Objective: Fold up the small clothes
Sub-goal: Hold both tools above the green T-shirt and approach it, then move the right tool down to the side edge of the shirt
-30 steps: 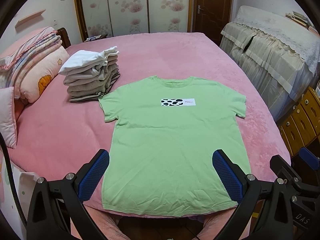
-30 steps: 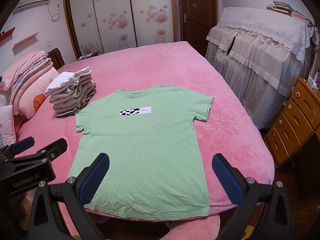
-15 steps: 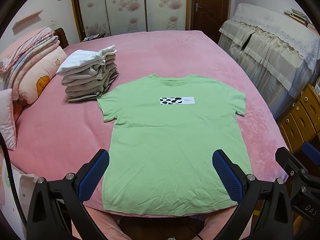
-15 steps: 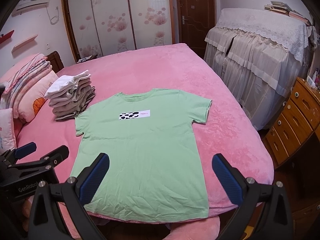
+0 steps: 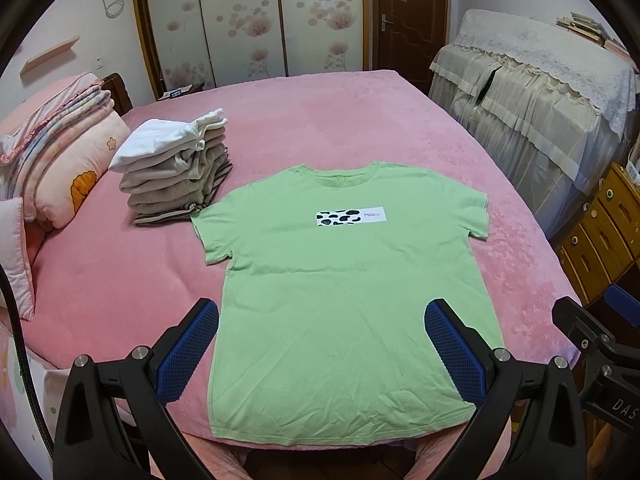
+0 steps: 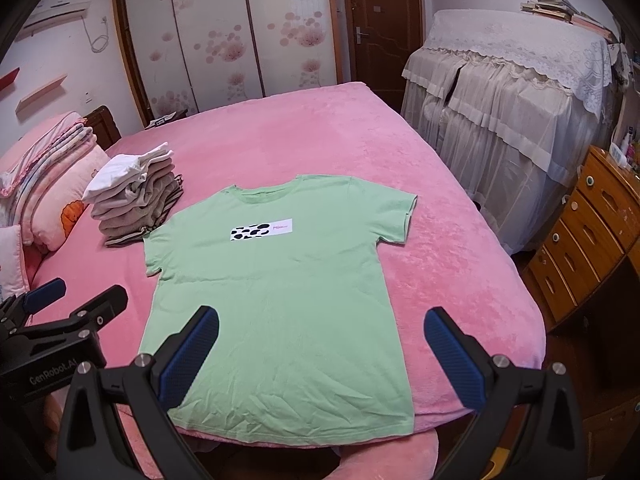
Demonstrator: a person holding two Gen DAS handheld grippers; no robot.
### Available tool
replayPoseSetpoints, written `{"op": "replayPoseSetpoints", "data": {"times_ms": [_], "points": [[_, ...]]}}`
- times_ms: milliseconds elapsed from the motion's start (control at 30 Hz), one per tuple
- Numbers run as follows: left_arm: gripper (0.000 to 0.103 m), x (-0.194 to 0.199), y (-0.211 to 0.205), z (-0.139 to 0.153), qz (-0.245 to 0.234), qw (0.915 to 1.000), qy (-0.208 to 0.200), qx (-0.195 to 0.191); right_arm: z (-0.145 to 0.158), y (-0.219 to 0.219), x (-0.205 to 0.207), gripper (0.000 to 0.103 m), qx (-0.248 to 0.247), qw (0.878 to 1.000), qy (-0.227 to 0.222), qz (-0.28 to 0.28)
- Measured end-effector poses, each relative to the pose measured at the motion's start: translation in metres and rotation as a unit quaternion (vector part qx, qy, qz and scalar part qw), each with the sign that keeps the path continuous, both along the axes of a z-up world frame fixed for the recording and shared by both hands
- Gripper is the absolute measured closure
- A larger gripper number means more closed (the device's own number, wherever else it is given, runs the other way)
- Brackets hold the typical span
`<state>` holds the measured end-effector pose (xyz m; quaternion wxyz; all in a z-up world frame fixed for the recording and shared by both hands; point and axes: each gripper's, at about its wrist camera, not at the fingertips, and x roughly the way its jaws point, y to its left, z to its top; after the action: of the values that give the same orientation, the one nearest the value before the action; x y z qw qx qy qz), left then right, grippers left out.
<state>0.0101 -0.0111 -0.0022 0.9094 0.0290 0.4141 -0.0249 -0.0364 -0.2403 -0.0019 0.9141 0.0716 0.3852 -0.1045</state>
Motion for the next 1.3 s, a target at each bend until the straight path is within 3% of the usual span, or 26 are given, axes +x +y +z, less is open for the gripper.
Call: {"op": "replayPoseSetpoints", "data": {"times_ms": [533, 1000, 1300], "points": [[0.001, 0.041, -0.018, 0.004, -0.027, 0.9992, 0.021, -0.019, 0.010, -0.023, 0.017, 0.000, -0.049, 0.998, -0.002, -0.036], [0.001, 0.088, -0.068, 0.025, -0.052, 0.9982, -0.015, -0.024, 0.038, -0.074, 0.045, 0.000, -0.093, 0.992, -0.041, -0.076], [0.001, 0.096, -0.086, 0.031, -0.064, 0.9972, -0.029, -0.025, 0.058, -0.086, 0.049, 0.000, -0.112, 0.987, -0.074, -0.083]]}}
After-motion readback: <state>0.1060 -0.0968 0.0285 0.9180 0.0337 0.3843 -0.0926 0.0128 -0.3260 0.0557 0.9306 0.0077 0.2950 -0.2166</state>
